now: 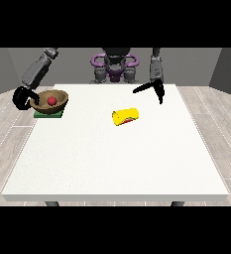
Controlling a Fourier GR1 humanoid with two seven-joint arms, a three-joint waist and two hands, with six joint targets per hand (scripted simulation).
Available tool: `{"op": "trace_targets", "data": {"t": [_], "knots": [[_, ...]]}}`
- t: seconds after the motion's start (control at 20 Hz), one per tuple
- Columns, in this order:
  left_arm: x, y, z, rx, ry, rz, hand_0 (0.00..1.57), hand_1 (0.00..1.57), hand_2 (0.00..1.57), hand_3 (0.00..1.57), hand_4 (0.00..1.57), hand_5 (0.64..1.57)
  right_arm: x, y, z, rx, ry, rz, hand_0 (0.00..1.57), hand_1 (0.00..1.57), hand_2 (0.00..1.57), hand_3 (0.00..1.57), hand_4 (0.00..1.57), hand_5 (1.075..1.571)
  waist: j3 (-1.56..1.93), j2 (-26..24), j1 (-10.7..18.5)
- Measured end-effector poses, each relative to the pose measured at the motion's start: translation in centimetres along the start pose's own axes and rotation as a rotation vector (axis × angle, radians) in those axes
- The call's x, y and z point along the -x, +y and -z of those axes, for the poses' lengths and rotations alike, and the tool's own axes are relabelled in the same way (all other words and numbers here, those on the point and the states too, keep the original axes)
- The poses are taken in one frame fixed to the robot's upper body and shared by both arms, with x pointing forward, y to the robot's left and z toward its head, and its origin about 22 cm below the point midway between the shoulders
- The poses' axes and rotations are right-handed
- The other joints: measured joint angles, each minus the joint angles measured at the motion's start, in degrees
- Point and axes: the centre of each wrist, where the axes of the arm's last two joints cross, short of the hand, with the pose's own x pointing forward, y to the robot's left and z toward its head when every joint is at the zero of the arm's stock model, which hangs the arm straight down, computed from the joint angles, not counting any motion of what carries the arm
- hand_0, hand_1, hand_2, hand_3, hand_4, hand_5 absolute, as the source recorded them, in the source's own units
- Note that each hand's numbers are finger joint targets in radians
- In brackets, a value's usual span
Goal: Pick the cup and pour the ball into the bowl, then pick the bowl and place it on the pad
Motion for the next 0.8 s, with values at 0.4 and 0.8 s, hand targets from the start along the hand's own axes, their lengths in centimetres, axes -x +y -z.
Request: {"op": "trace_targets", "data": {"t": [0.4, 0.8], "knots": [[-2.4, 0.4, 0.5, -0.025, -0.015, 0.002, 0.00, 0.00, 0.00, 0.00, 0.00, 1.566, -0.9, -0.7, 0.2, -0.003, -0.007, 0.008, 1.57, 1.57, 1.57, 0.00, 0.78, 1.569, -0.02, 0.28, -1.03], [-1.8, 0.7, -0.8, 0.003, 0.036, -0.022, 0.00, 0.00, 0.00, 0.00, 0.00, 1.567, -1.0, -2.0, -0.4, 0.000, 0.084, 0.022, 1.57, 1.57, 1.57, 1.02, 0.73, 1.569, -0.08, -3.01, -0.83]]}}
